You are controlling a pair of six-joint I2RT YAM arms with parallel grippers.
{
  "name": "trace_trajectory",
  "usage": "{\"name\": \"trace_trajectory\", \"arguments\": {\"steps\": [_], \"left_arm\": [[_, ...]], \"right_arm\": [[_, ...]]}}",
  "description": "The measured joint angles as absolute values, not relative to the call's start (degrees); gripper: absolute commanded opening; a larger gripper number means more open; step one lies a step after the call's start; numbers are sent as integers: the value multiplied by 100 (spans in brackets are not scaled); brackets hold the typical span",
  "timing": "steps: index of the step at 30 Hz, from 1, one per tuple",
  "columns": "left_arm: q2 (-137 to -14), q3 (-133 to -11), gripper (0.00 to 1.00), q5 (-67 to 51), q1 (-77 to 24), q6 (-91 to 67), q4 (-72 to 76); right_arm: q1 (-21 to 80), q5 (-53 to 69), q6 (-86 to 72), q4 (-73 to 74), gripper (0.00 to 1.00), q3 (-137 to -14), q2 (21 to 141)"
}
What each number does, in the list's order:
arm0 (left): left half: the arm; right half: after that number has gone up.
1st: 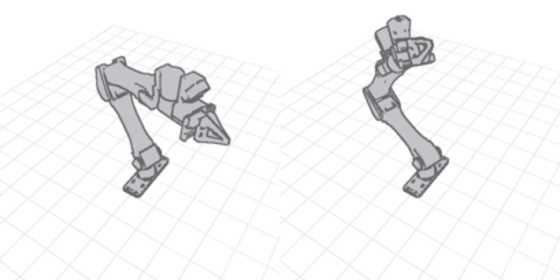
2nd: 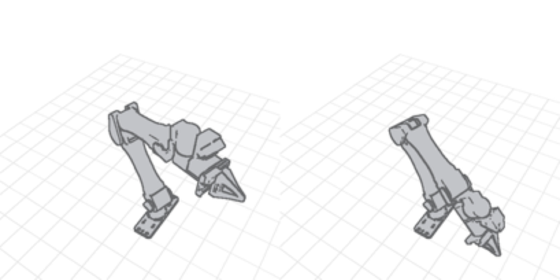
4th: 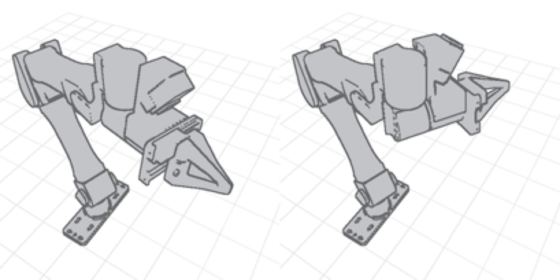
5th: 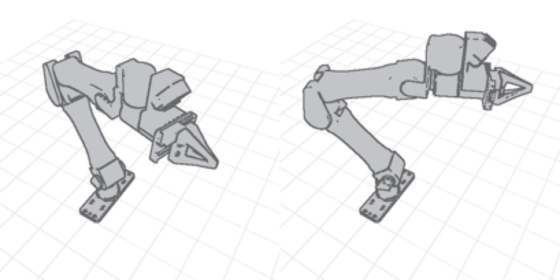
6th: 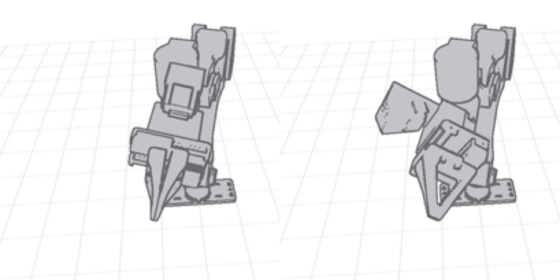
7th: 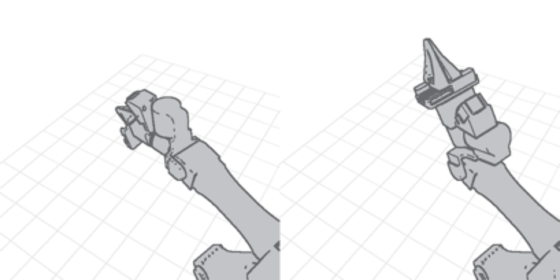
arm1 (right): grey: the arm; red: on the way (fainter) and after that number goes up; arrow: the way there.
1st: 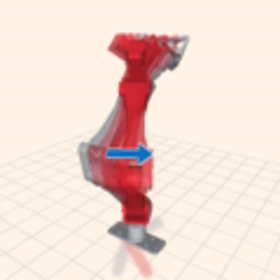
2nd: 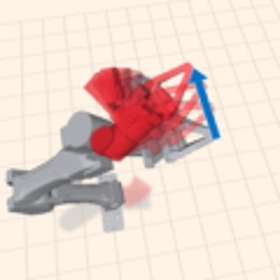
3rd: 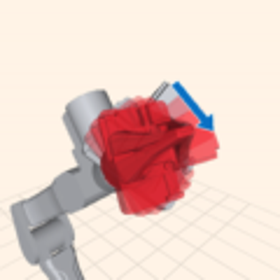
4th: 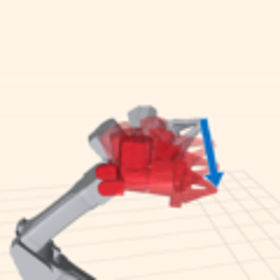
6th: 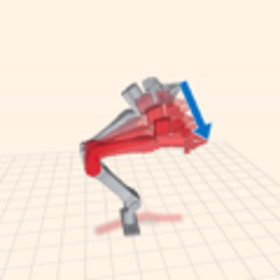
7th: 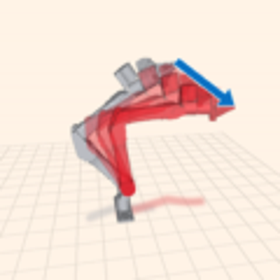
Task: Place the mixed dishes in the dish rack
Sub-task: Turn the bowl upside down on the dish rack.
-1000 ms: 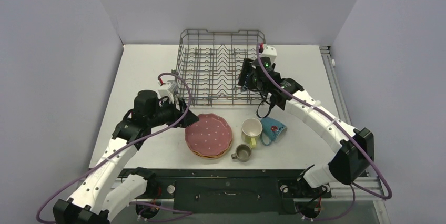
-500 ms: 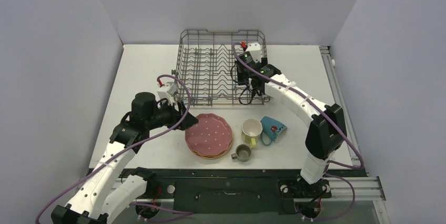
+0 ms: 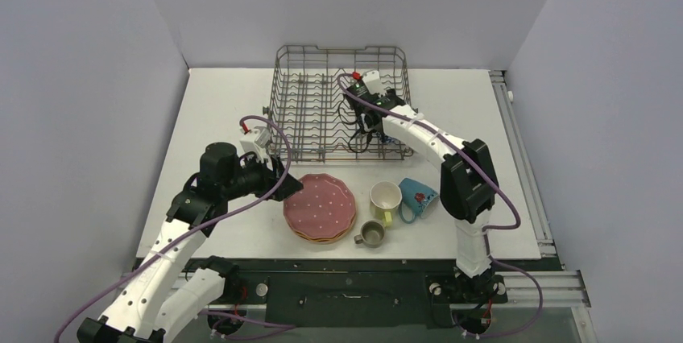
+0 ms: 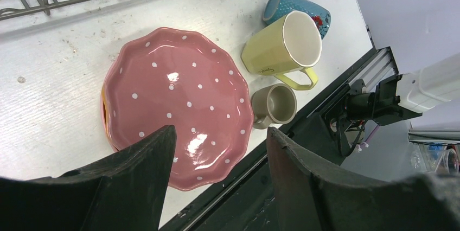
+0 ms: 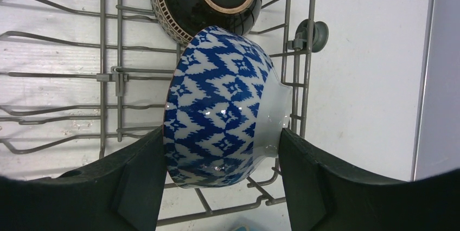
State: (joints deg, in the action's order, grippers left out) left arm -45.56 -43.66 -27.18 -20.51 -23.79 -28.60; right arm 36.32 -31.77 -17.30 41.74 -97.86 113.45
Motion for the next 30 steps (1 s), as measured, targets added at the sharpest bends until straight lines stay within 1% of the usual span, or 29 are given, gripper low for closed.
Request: {"name": "trace_trajectory", "arguments": {"steps": [20,21,22,23,24,25,27,30], "left_arm": [[-4543,-4366,59,-2663,-2053,-2342,-2867],[-4543,-4366,59,-2655,-2053,-2342,-2867],[-4543,-4366,59,-2650,-2053,-2338,-2869],[-4543,-4366,59,-2637,-2053,-2335,-2869],[-4543,-4366,59,-2630,-2053,-2333,-2869],[-4543,-4366,59,-2615,-2053,-2331,-2871],[-4543,-4366,59,-2596,-2053,-2329,-2873],[-4543,-4366,59,-2578,-2053,-2329,-2875]], "right_arm": [[3642,-3745,-1400,4764,0,-10366,12508],[3642,-3778,-1389,4788,7,-10409,12543],[3647,-3802,-1376,4794,11,-10429,12571],[3647,-3828,-1369,4816,18,-10466,12608],[3653,-3865,-1361,4823,22,-10497,12637],[3673,-3885,-1347,4831,28,-10503,12645],[3691,-3889,-1352,4840,34,-10506,12645],[3721,-3887,-1352,4840,39,-10512,12645]]}}
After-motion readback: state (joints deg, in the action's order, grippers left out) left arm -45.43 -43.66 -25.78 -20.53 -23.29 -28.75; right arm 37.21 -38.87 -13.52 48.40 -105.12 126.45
